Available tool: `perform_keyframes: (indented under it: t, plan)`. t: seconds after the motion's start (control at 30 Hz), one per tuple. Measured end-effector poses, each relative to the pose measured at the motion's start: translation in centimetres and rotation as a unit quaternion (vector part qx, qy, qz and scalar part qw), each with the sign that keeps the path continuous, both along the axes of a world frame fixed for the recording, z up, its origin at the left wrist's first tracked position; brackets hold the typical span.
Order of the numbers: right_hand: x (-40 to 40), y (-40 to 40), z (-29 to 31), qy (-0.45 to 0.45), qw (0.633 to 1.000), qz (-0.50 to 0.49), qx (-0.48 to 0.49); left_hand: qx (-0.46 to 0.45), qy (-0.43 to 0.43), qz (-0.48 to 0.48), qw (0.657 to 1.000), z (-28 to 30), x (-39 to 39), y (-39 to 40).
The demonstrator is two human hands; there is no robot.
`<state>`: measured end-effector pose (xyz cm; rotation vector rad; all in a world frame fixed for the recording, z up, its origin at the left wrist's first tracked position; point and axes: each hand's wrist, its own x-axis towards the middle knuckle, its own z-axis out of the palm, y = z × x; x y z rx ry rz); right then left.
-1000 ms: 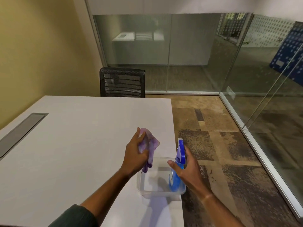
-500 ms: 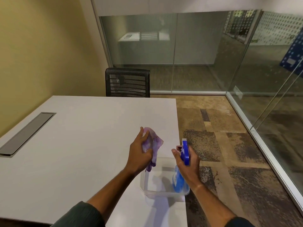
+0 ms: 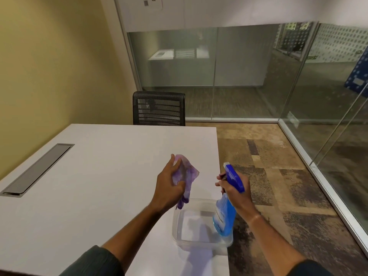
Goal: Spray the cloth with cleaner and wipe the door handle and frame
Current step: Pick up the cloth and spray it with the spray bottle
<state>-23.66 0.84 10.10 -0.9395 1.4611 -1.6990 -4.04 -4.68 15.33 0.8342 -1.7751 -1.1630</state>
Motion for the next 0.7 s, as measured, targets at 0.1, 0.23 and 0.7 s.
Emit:
perform_keyframes:
  t: [0.1,0.23,0.7]
  plan:
    - [-1.4,-0.4,3.2,0.018,0.995,0.096,0.006,-0.008,-0.02,0.006,1.0,1.4,-0.1,-0.1]
    - [-2.3,-1.0,7.4,0.045,0.98,0.192,0.021,-0.012,-0.097,0.07,0.993,3.3,0.7,-0.9]
    - [-1.4,-3.1,16.1,0.066,0.942,0.324,0.066,-0.064,-0.048,0.1,0.992,10.9,0.6,-3.6]
